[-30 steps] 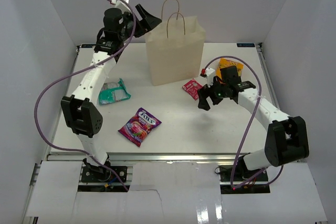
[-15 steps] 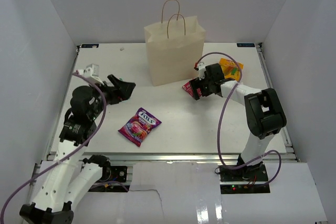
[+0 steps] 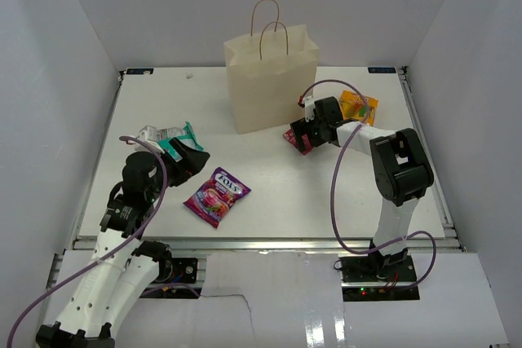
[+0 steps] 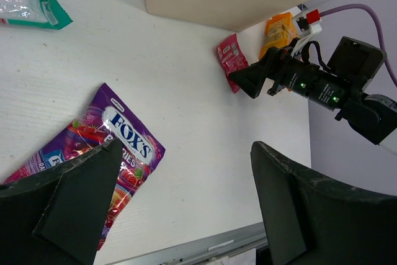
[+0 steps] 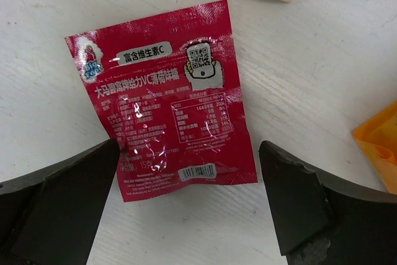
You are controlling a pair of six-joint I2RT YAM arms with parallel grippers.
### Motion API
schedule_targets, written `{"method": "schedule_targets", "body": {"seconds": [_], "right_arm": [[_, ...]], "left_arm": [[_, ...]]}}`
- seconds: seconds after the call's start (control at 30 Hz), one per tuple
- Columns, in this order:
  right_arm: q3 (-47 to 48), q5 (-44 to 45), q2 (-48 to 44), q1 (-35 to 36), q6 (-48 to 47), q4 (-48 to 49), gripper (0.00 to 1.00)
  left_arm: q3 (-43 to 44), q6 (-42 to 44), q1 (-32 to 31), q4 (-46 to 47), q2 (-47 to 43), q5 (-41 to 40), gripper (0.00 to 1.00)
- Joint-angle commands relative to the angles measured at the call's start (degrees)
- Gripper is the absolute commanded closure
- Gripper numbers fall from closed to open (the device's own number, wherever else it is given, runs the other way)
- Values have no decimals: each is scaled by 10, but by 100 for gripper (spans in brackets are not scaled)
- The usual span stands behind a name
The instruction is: Place the snacks into the paper bag
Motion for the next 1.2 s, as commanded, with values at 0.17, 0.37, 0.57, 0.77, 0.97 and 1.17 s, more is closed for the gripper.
{"method": "schedule_targets", "body": {"seconds": [0.17, 0.37, 0.57, 0.77, 0.97, 1.17], "right_arm": [[19, -10, 21, 2, -9, -12, 18], [10, -18, 20, 2, -10, -26, 42], [-10, -39, 7, 2, -22, -48, 73], [-24, -81, -39, 2, -90, -95, 90], [-31, -233, -165, -1, -218, -156, 92], [-5, -282, -292, -5, -266, -166, 92]], "left_arm": [[-8, -12, 3, 23, 7, 8, 5], [-20, -16, 3, 23, 0, 11, 5], [-29, -19, 3, 24, -11, 14, 5], [-35, -19, 3, 25, -15, 20, 5], [-48, -19, 3, 25, -21, 25, 5], [-58, -21, 3, 24, -26, 32, 5]]}}
